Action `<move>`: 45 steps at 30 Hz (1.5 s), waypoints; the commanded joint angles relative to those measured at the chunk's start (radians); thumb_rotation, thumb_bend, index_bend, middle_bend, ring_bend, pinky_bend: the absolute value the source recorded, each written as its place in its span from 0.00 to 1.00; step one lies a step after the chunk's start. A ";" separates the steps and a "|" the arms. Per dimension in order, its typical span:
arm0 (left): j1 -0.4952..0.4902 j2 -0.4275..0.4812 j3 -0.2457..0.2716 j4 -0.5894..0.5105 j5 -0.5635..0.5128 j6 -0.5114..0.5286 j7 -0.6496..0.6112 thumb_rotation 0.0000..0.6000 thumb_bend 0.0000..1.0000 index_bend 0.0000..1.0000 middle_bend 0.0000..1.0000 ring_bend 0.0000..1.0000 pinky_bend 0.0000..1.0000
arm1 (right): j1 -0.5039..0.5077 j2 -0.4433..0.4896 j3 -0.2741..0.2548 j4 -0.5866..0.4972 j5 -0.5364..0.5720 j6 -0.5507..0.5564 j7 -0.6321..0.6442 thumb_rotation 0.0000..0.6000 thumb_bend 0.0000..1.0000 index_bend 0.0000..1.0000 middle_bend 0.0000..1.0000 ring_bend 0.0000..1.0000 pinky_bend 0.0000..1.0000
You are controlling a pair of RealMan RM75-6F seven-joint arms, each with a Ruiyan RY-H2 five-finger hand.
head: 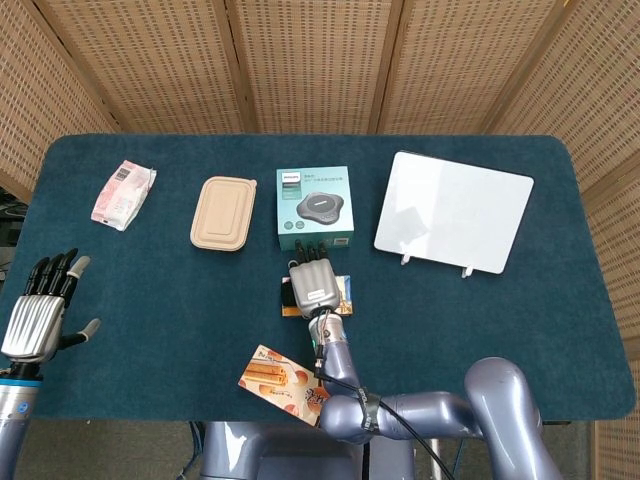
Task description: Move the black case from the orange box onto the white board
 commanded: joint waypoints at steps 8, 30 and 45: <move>-0.002 0.000 0.001 0.000 -0.001 -0.003 -0.002 1.00 0.24 0.00 0.00 0.00 0.00 | -0.002 -0.005 -0.009 0.034 0.022 -0.017 -0.003 1.00 0.18 0.33 0.00 0.00 0.00; -0.001 0.003 0.006 -0.005 0.005 0.000 -0.005 1.00 0.24 0.00 0.00 0.00 0.00 | -0.018 -0.004 -0.031 0.042 -0.007 -0.012 0.016 1.00 0.19 0.48 0.00 0.00 0.00; -0.002 -0.002 0.005 -0.003 0.008 0.005 -0.003 1.00 0.24 0.00 0.00 0.00 0.00 | -0.053 0.067 -0.011 -0.042 -0.075 0.073 0.049 1.00 0.20 0.52 0.01 0.00 0.00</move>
